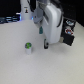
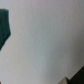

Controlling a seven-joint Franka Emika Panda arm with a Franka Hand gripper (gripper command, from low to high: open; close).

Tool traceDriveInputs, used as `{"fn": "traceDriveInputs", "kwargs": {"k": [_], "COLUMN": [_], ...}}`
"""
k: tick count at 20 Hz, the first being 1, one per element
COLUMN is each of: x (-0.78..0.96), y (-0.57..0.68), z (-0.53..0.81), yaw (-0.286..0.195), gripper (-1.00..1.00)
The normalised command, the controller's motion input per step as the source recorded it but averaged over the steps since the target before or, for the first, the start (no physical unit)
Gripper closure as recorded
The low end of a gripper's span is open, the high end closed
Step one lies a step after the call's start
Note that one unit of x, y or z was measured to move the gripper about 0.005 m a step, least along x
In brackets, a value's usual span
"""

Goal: Open the kcup holder, insert the kcup into the holder, and close the kcup holder

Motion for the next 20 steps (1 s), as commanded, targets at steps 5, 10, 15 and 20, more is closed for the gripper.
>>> {"fn": "traceDriveInputs", "kwargs": {"k": [5,10,15,20], "x": [-0.29,-0.31,-0.37,-0.2], "y": [-0.42,-0.42,-0.43,-0.43], "z": [-0.26,-0.33,-0.39,-0.39], "yaw": [-0.305,-0.306,-0.297,-0.307], "gripper": [-1.0,-1.0,-1.0,-1.0]}}
